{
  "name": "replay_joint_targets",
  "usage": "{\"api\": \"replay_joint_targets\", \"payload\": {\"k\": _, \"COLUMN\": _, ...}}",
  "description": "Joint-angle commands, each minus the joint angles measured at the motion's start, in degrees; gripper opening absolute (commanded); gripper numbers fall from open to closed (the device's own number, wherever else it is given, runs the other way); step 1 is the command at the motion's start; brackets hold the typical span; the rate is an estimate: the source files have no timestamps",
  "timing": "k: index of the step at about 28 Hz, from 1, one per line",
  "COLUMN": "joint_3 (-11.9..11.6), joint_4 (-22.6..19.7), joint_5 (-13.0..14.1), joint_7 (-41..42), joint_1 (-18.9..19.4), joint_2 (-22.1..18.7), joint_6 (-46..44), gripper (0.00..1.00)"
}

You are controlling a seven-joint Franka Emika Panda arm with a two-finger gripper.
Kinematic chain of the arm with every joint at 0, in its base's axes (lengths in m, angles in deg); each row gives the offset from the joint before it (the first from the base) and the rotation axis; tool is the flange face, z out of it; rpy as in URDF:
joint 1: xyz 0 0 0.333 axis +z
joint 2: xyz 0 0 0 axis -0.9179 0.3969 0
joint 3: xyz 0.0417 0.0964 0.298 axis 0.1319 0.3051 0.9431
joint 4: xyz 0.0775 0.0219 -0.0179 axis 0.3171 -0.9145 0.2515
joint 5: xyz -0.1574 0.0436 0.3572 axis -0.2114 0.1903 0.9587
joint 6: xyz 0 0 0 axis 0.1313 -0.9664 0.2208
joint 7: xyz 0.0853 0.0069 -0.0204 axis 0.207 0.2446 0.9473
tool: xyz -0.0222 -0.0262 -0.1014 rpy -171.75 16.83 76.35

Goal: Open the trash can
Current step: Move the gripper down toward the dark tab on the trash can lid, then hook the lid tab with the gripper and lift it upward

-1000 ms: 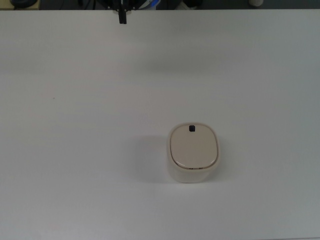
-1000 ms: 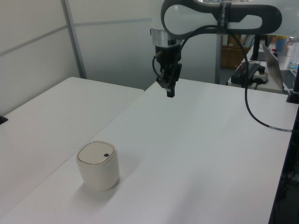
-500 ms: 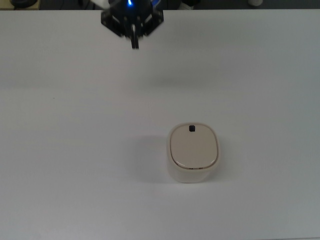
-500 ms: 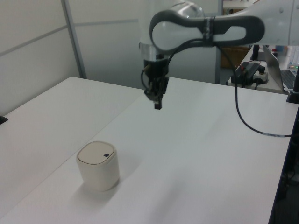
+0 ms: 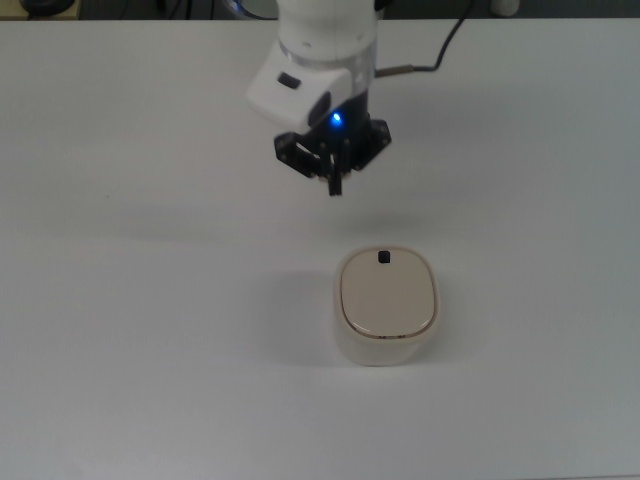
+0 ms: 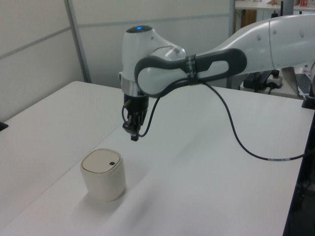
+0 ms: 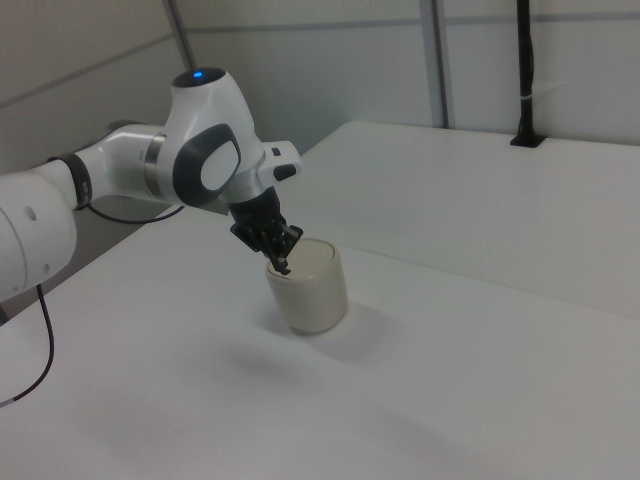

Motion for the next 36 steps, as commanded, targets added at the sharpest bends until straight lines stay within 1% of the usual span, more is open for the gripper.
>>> {"api": "replay_joint_targets", "payload": {"k": 1, "joint_3": 0.1, "joint_4": 1.2, "joint_5": 1.0, "joint_7": -0.1, "joint_1": 0.7, "joint_2": 3.3, "joint_6": 7.6, "gripper": 0.05}}
{"api": "replay_joint_targets", "payload": {"k": 5, "joint_3": 0.4, "joint_4": 1.1, "joint_5": 1.3, "joint_7": -2.3, "joint_1": 1.0, "joint_2": 4.9, "joint_6": 13.3, "gripper": 0.05}}
{"api": "replay_joint_targets", "payload": {"k": 16, "joint_3": 0.5, "joint_4": 1.1, "joint_5": 1.2, "joint_7": -2.9, "joint_1": 3.3, "joint_2": 8.9, "joint_6": 20.0, "gripper": 0.06}}
{"api": "replay_joint_targets", "payload": {"k": 22, "joint_3": 0.4, "joint_4": 1.1, "joint_5": 0.8, "joint_7": -3.4, "joint_1": 4.7, "joint_2": 9.9, "joint_6": 20.1, "gripper": 0.06}}
{"api": "replay_joint_targets", "payload": {"k": 28, "joint_3": 0.4, "joint_4": 1.1, "joint_5": 0.6, "joint_7": -3.6, "joint_1": 4.8, "joint_2": 10.7, "joint_6": 20.1, "gripper": 0.06}}
{"api": "replay_joint_targets", "payload": {"k": 36, "joint_3": 0.4, "joint_4": 0.6, "joint_5": 0.7, "joint_7": -3.6, "joint_1": 4.8, "joint_2": 10.7, "joint_6": 19.8, "gripper": 0.06}}
